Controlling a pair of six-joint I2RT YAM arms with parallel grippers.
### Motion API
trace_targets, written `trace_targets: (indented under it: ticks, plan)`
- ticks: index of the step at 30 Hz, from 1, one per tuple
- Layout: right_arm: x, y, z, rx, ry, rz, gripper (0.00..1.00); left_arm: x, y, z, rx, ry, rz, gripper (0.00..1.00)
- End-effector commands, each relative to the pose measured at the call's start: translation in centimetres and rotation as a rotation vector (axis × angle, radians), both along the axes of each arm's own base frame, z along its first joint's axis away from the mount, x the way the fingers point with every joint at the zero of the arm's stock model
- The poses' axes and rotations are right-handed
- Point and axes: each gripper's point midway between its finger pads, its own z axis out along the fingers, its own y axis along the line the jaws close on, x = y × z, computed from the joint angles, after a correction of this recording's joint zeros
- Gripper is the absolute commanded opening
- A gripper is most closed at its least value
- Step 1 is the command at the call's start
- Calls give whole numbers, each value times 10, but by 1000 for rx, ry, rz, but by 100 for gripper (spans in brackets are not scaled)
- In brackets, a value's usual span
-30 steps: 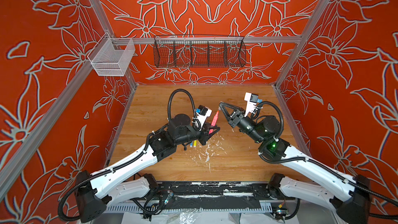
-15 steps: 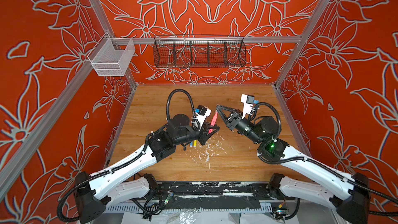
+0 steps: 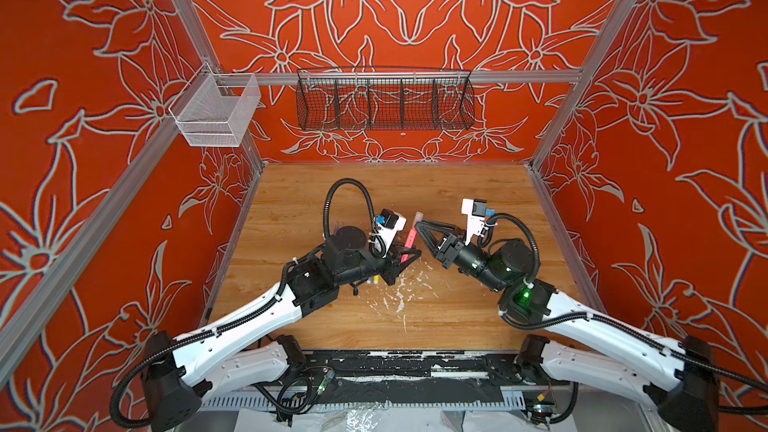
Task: Insert the pens into the pen caps
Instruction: 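Push the cap down onto the pink marker tip with the right gripper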
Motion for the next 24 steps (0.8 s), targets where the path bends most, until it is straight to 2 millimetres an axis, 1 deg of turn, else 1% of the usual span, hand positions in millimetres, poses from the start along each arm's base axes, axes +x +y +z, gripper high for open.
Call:
trace_targets:
  ticks: [1,5,7,11,12,16,20,23,24]
  plan:
    - [-11,-2,7,0,-40,22,46,3,3,21,-52,-49,19,0]
    - [-15,-10,13,-4,-57,10,59,2,2,23,-52,-56,14,0]
    - [-17,-15,18,-2,-65,-4,62,1,2,23,-47,-61,5,0]
    - [-15,-30,23,1,-62,-65,65,-4,0,22,-28,-83,-29,0]
    - [-14,-32,23,-3,-54,-77,64,-5,-1,21,-23,-88,-41,0]
    - [-5,-34,23,-40,-9,-119,55,-11,-4,20,-12,-116,-89,0]
    - [0,-25,27,-57,7,-112,49,-14,-5,18,-9,-123,-109,0]
    - [3,-17,30,-69,13,-96,46,-17,-6,17,-7,-129,-130,0]
    - [3,-15,31,-70,14,-90,46,-21,-3,25,-23,-148,-133,0]
